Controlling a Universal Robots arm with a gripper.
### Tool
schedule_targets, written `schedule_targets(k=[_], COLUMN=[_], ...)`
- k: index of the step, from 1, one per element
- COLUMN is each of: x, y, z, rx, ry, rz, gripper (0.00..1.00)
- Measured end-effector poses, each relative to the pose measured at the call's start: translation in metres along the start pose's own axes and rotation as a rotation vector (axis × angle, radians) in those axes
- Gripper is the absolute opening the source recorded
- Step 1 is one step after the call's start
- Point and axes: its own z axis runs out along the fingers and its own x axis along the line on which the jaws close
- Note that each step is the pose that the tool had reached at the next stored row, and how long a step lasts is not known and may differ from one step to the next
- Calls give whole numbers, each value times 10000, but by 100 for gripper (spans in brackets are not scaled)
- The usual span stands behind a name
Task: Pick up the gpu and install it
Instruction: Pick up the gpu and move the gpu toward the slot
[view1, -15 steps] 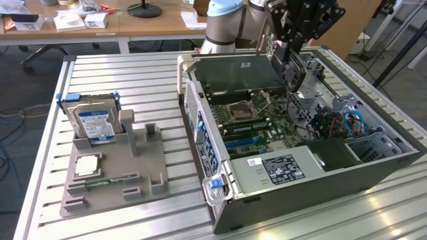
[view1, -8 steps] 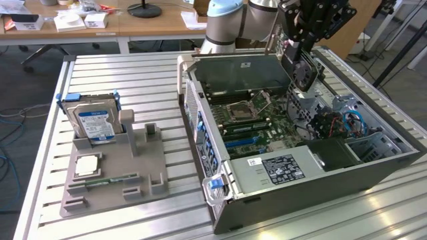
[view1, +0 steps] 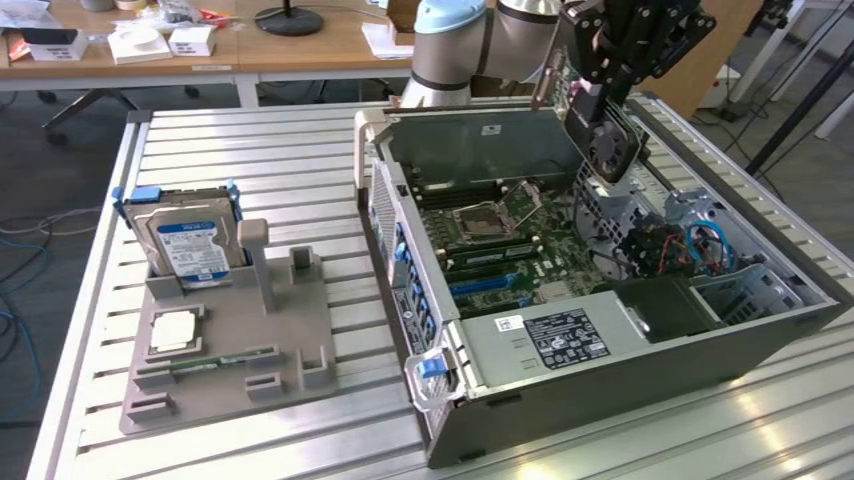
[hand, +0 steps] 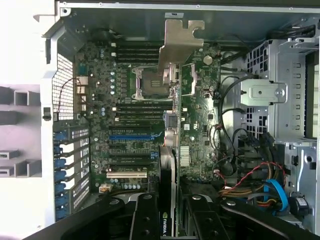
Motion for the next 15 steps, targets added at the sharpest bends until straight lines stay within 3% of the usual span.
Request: schedule_targets(k=[5,15], x=[-3,-13], y=[13,133], z=[2,46], rx=[-2,-7], ry=[3,3], rz=[-65,-67], gripper=[26,26])
